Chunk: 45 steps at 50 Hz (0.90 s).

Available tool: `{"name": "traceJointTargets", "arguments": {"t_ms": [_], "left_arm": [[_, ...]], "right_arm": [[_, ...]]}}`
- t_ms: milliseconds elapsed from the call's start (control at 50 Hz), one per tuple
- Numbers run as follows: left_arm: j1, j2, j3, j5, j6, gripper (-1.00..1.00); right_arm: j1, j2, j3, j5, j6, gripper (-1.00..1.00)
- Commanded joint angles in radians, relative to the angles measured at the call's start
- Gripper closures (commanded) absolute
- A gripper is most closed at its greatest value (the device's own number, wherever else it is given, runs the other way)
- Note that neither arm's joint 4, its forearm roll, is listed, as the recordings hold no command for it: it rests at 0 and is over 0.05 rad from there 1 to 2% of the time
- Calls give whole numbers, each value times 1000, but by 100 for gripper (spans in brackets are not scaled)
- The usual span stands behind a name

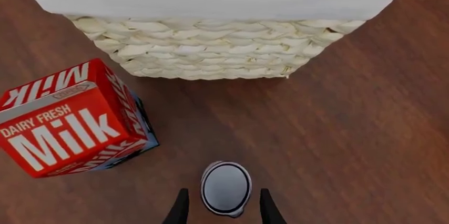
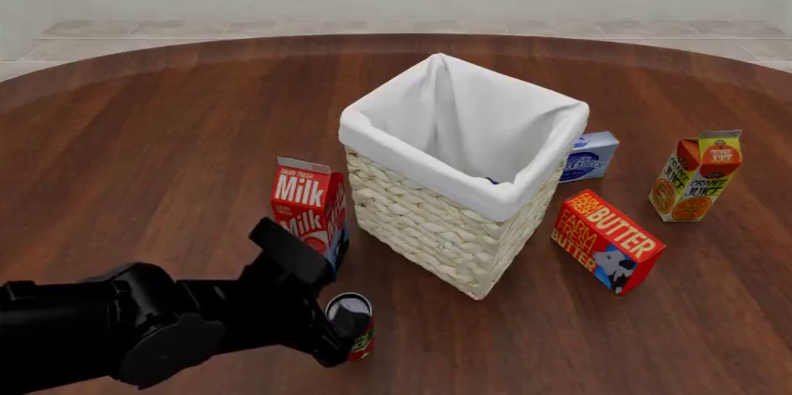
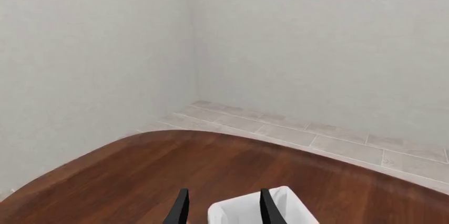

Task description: Pick up the alphabet soup and the tomato sauce, and put them in the basket.

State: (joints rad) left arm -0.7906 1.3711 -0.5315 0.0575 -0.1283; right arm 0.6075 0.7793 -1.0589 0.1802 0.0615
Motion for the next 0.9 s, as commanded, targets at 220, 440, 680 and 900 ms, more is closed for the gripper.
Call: {"name": "traceJointTargets", "arguments": {"t_ms": [220,440,680,900], "left_arm": [[-5,47,7,-46,-9,-100],[-2,70,6,-62,-11,-100],[9,91,15,-83,-8,-100],[2,111,26,-108,-18,-100]], "right_arm": [[-5,3,5,-4,1,-100],[-4,1,16,-15,7,-100],[-3,-3,22,-18,11,-100],[-3,-5,12,-9,6,-100]]}}
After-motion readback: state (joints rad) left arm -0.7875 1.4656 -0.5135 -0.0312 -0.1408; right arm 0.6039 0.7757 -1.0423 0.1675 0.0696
